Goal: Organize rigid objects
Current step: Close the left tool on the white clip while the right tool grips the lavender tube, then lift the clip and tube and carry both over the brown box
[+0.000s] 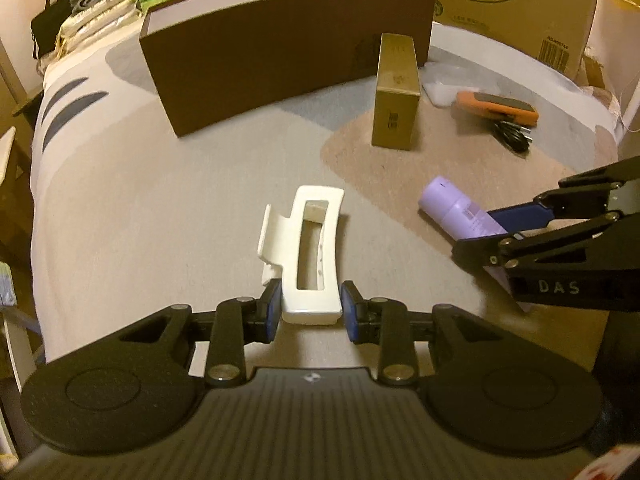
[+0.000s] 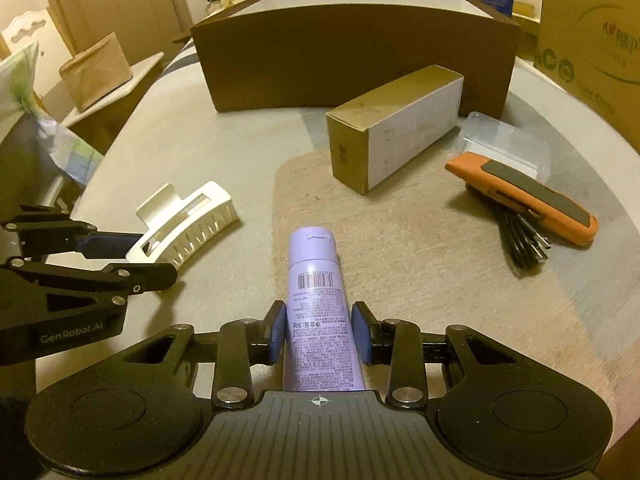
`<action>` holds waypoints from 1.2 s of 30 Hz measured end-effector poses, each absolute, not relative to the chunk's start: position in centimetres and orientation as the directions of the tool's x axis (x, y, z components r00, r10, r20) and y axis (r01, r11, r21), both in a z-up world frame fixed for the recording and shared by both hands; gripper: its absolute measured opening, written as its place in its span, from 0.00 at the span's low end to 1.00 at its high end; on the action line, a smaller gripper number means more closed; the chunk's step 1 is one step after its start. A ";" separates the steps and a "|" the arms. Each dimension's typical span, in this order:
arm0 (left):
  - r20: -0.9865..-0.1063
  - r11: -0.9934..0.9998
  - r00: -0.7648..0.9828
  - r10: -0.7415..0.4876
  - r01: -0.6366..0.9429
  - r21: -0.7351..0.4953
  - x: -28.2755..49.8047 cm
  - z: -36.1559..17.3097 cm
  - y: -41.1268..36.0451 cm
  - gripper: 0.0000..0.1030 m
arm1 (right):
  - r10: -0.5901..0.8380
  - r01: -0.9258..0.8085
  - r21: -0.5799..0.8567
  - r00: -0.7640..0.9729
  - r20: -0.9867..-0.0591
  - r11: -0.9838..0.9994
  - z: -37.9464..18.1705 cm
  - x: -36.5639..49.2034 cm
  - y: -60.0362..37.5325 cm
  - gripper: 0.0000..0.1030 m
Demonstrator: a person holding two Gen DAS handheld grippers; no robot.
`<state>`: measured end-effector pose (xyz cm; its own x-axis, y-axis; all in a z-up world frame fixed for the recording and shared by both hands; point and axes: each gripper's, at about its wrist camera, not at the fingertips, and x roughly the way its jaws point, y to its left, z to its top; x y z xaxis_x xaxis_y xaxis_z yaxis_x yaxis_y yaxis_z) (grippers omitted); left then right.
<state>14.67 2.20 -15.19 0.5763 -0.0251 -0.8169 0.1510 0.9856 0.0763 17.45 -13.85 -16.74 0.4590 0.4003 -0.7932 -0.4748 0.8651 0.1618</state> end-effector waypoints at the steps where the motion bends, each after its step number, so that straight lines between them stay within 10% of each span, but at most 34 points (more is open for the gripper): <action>1: -0.820 0.986 0.572 -0.025 0.148 0.074 14.8 -15.2 2.3 0.29 | 0.395 -0.471 0.159 0.459 -0.796 0.868 -16.8 17.4 -13.8 0.32; 5: -0.832 0.988 0.554 -0.033 0.143 0.055 15.5 -15.0 2.6 0.45 | 0.382 -0.450 0.165 0.448 -0.808 0.878 -16.8 18.1 -13.4 0.33; 36: -0.817 0.983 0.577 -0.007 0.153 0.100 19.1 -15.0 2.1 0.35 | 0.337 -0.462 0.101 0.462 -0.821 0.881 -16.9 19.9 -11.4 0.27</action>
